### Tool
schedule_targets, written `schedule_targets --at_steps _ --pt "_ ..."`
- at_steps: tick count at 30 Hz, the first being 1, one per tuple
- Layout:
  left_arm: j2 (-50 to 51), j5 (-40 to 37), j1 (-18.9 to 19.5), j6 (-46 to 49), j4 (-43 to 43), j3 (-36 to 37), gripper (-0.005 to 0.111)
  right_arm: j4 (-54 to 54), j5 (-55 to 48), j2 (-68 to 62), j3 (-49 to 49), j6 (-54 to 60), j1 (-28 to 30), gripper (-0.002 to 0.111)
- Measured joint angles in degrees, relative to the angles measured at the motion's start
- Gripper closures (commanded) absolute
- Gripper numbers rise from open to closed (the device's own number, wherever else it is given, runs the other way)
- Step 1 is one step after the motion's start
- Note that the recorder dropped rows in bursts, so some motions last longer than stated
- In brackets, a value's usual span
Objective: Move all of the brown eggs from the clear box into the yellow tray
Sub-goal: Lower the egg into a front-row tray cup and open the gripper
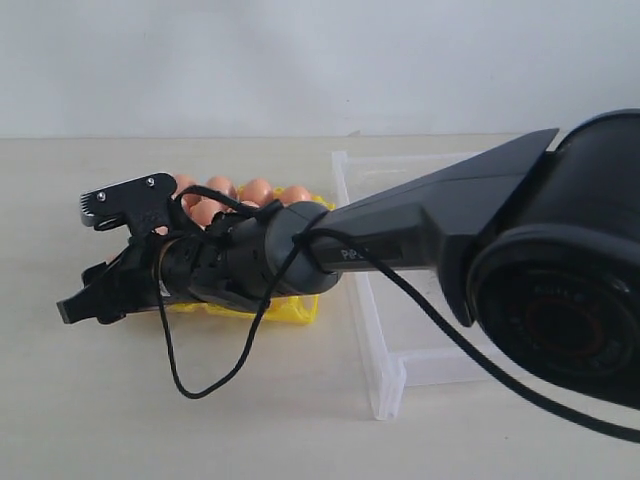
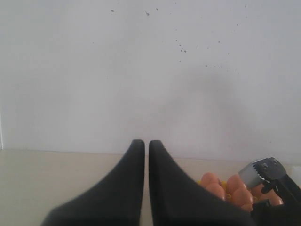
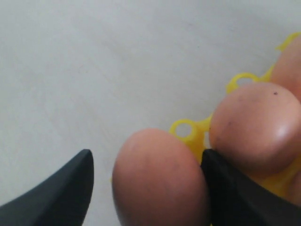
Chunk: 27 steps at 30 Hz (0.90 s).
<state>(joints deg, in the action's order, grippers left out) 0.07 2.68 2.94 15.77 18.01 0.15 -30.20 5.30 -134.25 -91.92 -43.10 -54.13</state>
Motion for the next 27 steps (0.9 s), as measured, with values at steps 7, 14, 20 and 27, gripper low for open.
schedule_targets --at_steps 7,14,20,27 --pt "0.0 0.0 0.0 0.0 0.0 0.0 0.103 0.3 -0.4 0.0 -2.8 0.0 0.0 0.047" --pt "0.0 0.0 0.0 0.0 0.0 0.0 0.103 0.2 -2.7 0.0 -3.3 2.6 0.0 0.047" --pt "0.0 0.0 0.0 0.0 0.0 0.0 0.103 0.1 -8.5 3.7 -3.3 7.3 0.0 0.061" --pt "0.0 0.0 0.0 0.0 0.0 0.0 0.103 1.3 -29.8 12.5 -3.3 12.9 -0.9 0.109"
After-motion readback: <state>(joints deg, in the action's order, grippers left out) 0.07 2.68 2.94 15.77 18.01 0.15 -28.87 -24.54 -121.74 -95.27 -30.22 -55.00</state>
